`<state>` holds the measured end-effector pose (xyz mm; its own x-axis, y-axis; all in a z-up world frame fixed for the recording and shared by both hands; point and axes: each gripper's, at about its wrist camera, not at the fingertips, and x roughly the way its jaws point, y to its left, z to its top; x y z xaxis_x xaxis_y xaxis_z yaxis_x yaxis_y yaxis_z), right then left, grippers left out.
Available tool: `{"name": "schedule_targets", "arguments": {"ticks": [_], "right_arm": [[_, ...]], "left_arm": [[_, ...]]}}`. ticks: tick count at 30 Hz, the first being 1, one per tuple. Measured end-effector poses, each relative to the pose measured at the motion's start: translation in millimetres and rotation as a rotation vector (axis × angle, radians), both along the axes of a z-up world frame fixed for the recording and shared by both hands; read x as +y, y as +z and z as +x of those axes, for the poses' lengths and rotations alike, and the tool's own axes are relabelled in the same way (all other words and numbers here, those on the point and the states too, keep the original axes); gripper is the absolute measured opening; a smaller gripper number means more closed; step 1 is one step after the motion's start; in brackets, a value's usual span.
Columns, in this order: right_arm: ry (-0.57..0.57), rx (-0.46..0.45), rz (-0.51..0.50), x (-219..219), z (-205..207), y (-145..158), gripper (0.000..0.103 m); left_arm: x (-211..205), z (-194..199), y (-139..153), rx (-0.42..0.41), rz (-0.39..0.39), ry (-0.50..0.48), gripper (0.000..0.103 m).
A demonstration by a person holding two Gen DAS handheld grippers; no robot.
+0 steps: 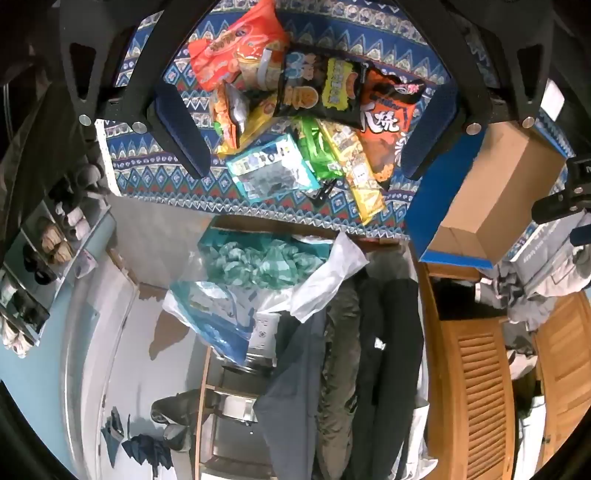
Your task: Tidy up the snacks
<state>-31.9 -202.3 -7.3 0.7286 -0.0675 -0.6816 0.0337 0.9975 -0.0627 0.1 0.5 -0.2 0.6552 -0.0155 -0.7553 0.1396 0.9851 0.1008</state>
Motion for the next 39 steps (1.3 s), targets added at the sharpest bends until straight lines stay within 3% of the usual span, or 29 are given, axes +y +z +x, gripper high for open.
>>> {"name": "schedule_targets", "arguments": {"ticks": [39], "right_arm": [[-0.005,0.023,0.012,-0.5,1.1,-6.7,0.101]], "left_arm": [[0.8,-0.1,-8.3,0.032,-0.032,-0.019,0.088]]}}
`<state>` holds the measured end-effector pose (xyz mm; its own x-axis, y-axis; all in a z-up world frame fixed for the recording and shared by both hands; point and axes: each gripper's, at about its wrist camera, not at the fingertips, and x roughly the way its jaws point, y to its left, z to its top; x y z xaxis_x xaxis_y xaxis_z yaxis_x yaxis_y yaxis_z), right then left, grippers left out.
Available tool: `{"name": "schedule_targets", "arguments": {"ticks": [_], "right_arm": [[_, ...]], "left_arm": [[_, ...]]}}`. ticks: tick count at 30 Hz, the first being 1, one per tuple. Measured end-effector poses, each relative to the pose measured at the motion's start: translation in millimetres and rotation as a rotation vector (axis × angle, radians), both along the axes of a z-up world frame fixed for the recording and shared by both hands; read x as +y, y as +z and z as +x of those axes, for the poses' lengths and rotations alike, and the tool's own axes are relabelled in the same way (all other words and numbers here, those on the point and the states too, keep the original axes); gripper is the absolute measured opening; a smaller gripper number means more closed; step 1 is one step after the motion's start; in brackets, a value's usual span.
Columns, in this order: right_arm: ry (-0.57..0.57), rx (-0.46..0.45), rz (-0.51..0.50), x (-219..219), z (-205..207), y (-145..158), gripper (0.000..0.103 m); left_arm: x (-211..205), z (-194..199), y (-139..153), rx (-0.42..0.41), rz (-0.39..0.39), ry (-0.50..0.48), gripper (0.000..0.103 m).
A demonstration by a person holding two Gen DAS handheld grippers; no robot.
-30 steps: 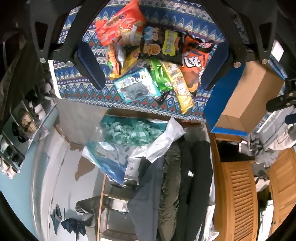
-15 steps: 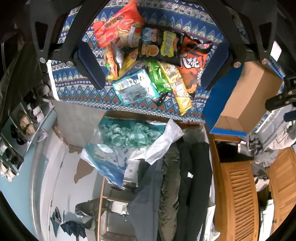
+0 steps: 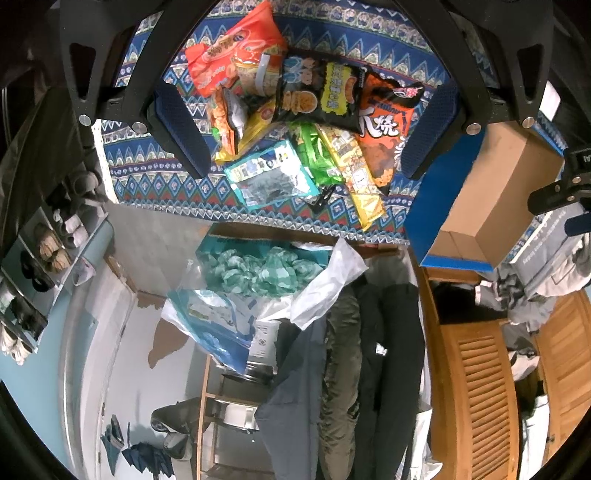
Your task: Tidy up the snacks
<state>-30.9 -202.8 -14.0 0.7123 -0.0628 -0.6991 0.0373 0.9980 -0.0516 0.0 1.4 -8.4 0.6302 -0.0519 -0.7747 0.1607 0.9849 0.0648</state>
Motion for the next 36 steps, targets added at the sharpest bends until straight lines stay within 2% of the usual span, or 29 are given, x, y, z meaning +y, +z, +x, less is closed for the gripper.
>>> {"name": "schedule_targets", "arguments": {"ticks": [36], "right_arm": [[-0.005,0.012,0.009,-6.1,-0.8,-0.2,0.101]], "left_arm": [[-0.3,-1.0,-6.6,0.02,-0.004,0.001,0.088]]}}
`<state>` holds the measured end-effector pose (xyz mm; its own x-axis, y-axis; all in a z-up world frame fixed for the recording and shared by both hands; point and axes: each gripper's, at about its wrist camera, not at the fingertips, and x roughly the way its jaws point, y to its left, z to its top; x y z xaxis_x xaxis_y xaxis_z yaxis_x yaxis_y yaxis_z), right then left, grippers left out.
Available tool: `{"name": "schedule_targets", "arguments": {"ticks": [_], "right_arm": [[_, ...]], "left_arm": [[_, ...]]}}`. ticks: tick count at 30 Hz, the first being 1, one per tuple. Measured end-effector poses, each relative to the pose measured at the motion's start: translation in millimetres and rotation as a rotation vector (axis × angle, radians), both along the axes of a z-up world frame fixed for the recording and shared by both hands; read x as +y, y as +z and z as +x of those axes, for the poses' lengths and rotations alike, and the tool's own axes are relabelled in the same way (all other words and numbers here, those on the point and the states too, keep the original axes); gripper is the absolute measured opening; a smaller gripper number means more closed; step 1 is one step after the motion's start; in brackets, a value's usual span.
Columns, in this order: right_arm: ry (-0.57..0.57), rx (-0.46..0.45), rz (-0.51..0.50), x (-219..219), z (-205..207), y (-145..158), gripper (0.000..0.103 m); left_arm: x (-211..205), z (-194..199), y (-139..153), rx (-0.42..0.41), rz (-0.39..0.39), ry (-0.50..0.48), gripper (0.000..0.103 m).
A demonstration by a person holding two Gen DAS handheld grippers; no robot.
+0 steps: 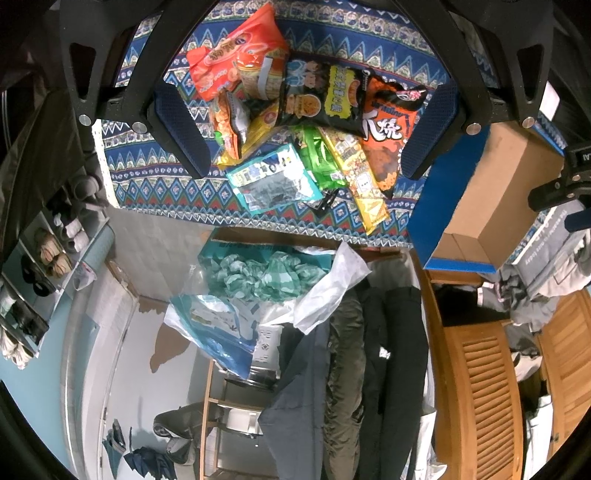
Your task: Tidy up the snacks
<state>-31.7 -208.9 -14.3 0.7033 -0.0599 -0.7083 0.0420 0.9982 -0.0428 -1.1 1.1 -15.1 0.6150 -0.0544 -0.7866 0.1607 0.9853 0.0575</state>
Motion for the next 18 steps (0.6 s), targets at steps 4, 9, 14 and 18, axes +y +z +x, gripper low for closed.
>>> {"name": "schedule_targets", "arguments": {"ticks": [4,9,14,18], "right_arm": [[-0.01,0.0,-0.013,-1.9,-1.8,-0.8,0.101],[-0.01,0.006,-0.004,-4.6,-5.2,-2.3,0.101],[-0.012,0.015,-0.005,-4.7,-0.8,-2.1,0.101],[-0.012,0.015,-0.006,-5.7,-1.8,-2.1,0.101]], "left_arm": [[-0.3,-0.1,-0.2,0.0,-0.001,-0.001,0.088],[-0.6,-0.9,-1.8,0.004,-0.002,-0.001,0.088],[-1.1,0.6,-2.6,0.009,0.0,0.002,0.088],[-2.7,3.5,-4.2,0.025,-0.001,0.006,0.088]]}}
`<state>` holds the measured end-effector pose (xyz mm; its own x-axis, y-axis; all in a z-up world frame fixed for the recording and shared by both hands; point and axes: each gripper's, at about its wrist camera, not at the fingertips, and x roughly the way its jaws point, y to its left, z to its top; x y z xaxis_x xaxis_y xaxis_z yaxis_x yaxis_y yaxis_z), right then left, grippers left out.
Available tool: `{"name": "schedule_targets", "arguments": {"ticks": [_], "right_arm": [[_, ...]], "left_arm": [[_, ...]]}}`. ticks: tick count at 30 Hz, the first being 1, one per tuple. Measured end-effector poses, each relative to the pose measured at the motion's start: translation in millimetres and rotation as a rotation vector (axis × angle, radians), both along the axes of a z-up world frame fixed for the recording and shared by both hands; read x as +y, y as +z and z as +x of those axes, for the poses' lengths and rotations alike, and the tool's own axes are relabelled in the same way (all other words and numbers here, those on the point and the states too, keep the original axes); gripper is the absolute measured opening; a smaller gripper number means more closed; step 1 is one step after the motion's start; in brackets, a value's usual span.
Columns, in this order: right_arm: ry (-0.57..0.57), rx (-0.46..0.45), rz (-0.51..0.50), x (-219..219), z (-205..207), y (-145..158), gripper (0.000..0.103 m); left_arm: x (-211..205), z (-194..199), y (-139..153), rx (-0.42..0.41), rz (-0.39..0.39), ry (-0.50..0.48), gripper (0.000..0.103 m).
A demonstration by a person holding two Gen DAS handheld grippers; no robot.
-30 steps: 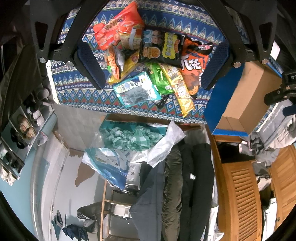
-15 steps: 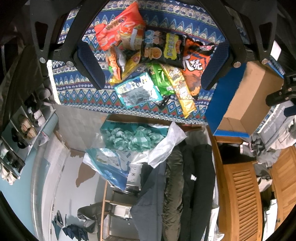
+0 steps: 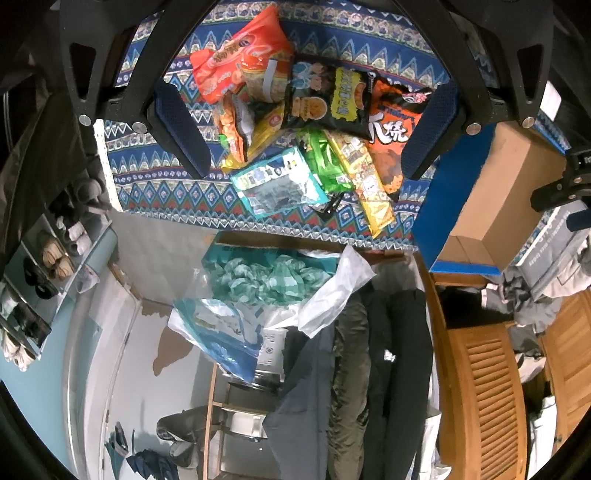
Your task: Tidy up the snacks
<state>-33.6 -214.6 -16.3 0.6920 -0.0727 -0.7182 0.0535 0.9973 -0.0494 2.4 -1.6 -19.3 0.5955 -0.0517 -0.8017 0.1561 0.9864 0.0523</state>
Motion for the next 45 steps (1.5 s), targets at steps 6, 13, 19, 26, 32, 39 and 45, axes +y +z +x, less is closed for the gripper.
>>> {"name": "schedule_targets", "arguments": {"ticks": [6,13,19,26,32,39,45], "right_arm": [[-0.007,0.002,-0.001,-5.3,0.9,-0.4,0.101],[-0.052,0.009,-0.028,-24.1,1.8,1.2,0.101],[-0.092,0.038,-0.03,-50.1,10.1,-3.3,0.101],[-0.123,0.101,-0.001,-75.7,21.4,-20.4,0.101],[-0.137,0.149,0.011,-84.7,28.5,-40.0,0.101],[-0.145,0.218,0.067,-92.1,38.3,-67.1,0.101],[-0.143,0.269,0.057,-89.7,45.5,-90.0,0.101]], "left_arm": [[-3.3,5.9,-1.9,0.016,0.014,0.006,0.088],[-14.6,16.3,-6.7,0.046,0.016,0.013,0.088],[-32.2,25.9,-17.9,0.113,0.005,-0.008,0.088],[-59.9,41.8,-32.7,0.18,0.035,-0.028,0.088],[-71.5,57.5,-50.6,0.238,0.022,0.0,0.088],[-87.2,65.8,-82.4,0.287,0.025,0.016,0.088],[-91.4,68.5,-119.0,0.375,0.025,0.029,0.088]]}}
